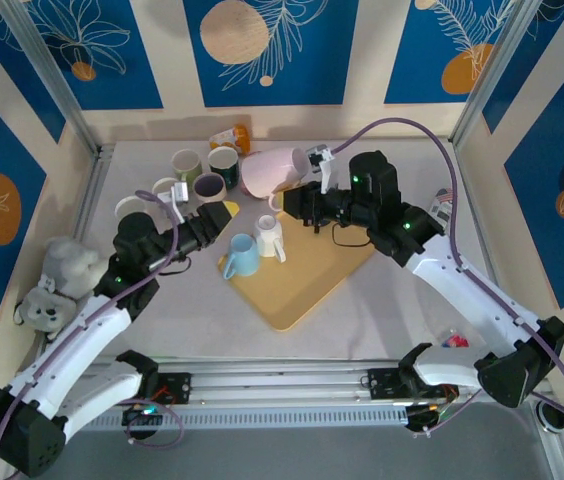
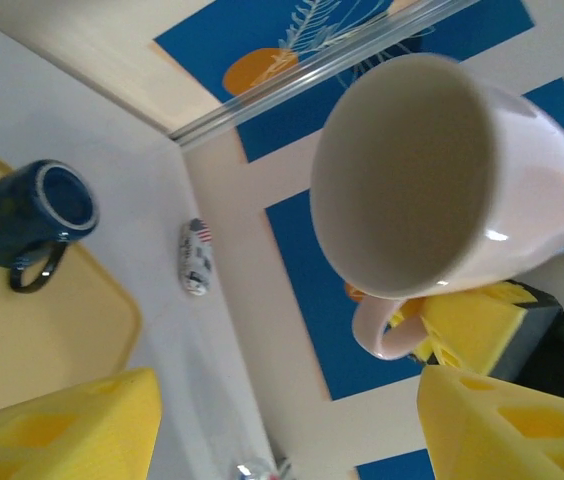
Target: Turn the mug right side up
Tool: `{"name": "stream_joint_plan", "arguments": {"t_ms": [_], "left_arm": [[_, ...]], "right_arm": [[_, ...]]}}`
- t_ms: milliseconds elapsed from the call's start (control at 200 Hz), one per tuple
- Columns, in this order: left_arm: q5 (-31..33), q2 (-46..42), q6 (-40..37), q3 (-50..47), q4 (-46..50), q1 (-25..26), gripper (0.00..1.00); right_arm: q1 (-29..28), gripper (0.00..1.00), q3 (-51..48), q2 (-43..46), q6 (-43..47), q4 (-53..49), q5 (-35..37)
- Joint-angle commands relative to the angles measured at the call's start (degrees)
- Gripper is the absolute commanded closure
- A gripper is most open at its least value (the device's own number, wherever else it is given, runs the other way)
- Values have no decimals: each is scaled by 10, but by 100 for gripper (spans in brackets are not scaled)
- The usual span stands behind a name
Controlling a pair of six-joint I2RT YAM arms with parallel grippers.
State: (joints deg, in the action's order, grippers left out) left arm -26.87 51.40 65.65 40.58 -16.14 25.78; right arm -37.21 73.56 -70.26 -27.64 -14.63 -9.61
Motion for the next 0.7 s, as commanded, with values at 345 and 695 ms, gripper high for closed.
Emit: {"name": "stream_joint_plan", "arguments": {"t_ms": [345, 695], "left_arm": [[-22, -10, 128, -6, -181, 9, 31], [-28, -2, 133, 25, -127, 10, 42]], "right_arm": [[-41, 100, -34, -19, -184, 274, -35], [-61, 100, -37, -40, -233, 338, -31]]}}
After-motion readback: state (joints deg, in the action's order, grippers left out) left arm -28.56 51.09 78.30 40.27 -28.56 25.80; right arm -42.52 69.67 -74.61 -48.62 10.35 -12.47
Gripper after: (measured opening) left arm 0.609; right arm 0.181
